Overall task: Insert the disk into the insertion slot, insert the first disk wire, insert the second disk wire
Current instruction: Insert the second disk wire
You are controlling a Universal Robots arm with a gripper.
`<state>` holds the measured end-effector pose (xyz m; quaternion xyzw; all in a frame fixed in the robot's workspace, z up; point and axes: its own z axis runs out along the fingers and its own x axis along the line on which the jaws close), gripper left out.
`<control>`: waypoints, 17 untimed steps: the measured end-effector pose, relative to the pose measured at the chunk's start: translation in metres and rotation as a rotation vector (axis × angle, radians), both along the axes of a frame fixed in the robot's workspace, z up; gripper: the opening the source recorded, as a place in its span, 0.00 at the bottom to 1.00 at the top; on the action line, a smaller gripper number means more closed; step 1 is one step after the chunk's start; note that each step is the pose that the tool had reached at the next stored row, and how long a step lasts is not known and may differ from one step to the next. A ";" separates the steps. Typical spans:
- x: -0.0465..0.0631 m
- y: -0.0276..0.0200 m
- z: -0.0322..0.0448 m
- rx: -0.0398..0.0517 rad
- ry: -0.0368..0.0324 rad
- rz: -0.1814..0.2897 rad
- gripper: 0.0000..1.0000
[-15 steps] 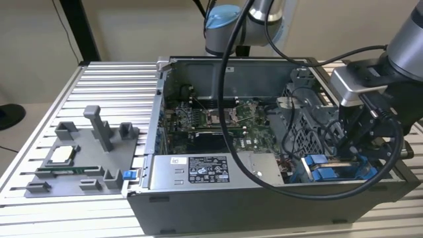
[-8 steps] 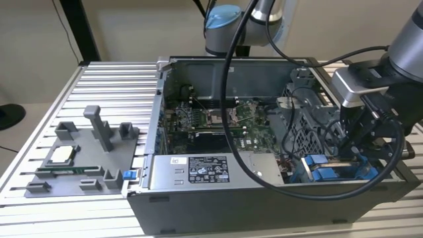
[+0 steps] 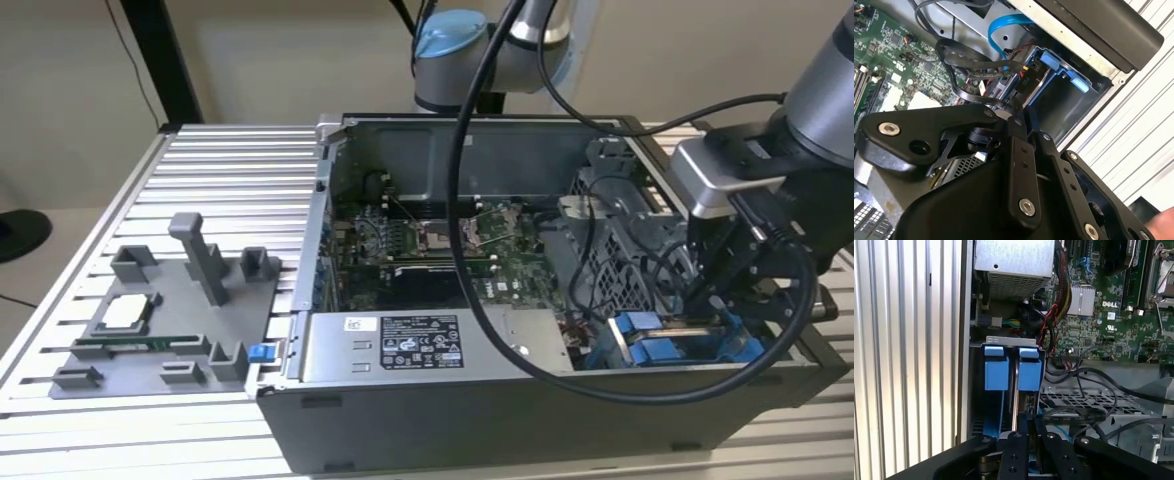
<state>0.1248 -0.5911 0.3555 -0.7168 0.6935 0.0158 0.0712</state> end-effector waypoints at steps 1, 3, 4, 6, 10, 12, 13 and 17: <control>0.000 0.0000 -0.0002 0.0005 0.0000 0.000 0.00; 0.000 0.0000 -0.0007 0.0015 0.0000 0.000 0.00; 0.001 0.0000 -0.0010 0.0017 0.0000 0.000 0.00; 0.001 0.0001 -0.0017 0.0021 0.0000 0.000 0.00; 0.002 0.0002 -0.0032 0.0036 -0.0001 0.000 0.00; 0.002 0.0004 -0.0039 0.0051 -0.0001 0.000 0.00; 0.002 0.0006 -0.0042 0.0058 -0.0001 0.000 0.00; 0.003 0.0016 -0.0058 0.0082 -0.0001 -0.001 0.00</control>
